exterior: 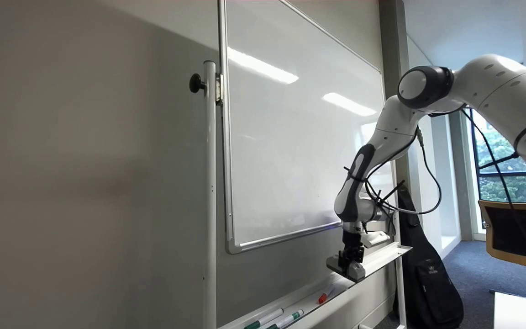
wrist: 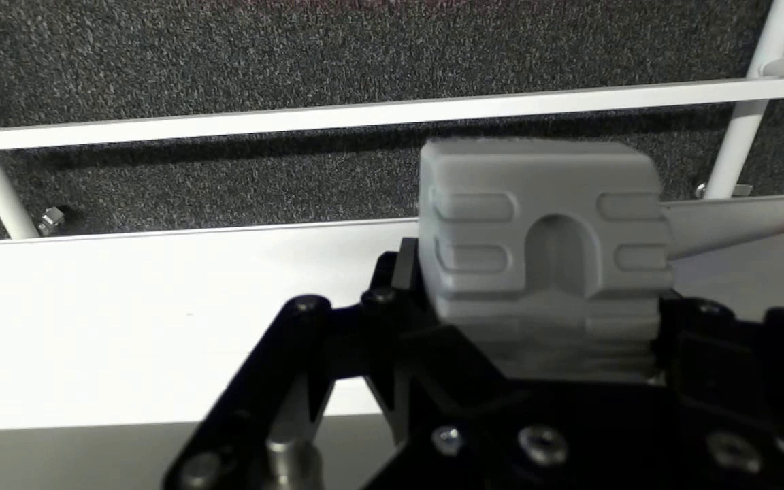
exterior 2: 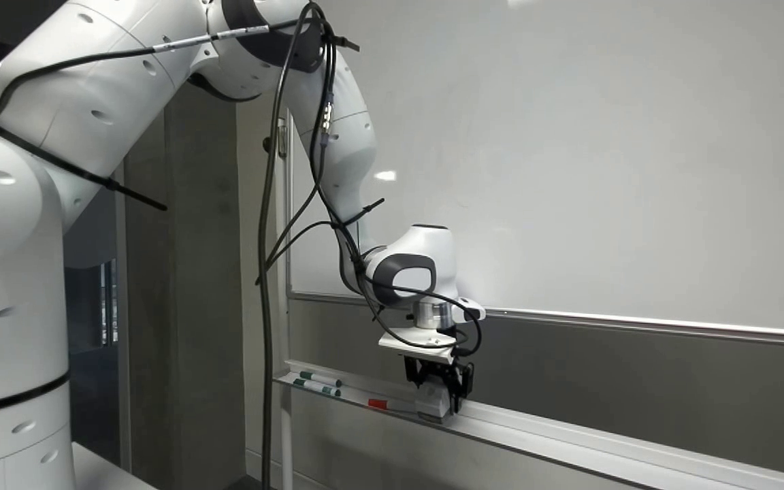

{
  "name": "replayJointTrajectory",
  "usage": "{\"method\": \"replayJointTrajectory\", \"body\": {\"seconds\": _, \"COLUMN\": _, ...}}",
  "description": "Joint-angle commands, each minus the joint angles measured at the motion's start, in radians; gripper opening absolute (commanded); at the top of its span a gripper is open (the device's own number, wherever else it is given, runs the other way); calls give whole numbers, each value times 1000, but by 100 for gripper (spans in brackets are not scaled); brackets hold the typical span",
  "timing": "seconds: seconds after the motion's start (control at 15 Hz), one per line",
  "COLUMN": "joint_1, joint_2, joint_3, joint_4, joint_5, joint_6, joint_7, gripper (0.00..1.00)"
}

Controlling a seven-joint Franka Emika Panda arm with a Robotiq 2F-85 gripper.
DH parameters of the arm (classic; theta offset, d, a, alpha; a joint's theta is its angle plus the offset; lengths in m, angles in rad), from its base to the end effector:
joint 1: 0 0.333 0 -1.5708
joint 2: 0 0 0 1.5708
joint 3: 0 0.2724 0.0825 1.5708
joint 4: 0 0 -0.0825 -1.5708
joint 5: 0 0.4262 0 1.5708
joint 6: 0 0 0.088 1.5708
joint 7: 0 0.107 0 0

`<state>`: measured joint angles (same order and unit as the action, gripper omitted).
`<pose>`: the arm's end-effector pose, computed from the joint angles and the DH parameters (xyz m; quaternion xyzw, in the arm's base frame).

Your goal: Pick up the duster, clean the whiteboard and then put the duster back down

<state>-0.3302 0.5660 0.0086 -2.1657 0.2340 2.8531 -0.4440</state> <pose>0.5277 -0.1885 0.0645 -0.9961 0.0497 -0.0714 0.0167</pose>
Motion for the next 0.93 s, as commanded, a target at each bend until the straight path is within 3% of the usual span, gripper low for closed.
{"method": "replayJointTrajectory", "body": {"seconds": 0.0, "joint_1": -32, "joint_2": 21, "joint_3": 27, "joint_4": 13, "joint_5": -40, "joint_6": 31, "joint_7": 20, "gripper": 38}}
{"method": "replayJointTrajectory", "body": {"seconds": 0.87, "joint_1": -30, "joint_2": 45, "joint_3": 24, "joint_4": 26, "joint_5": -75, "joint_6": 13, "joint_7": 25, "gripper": 38}}
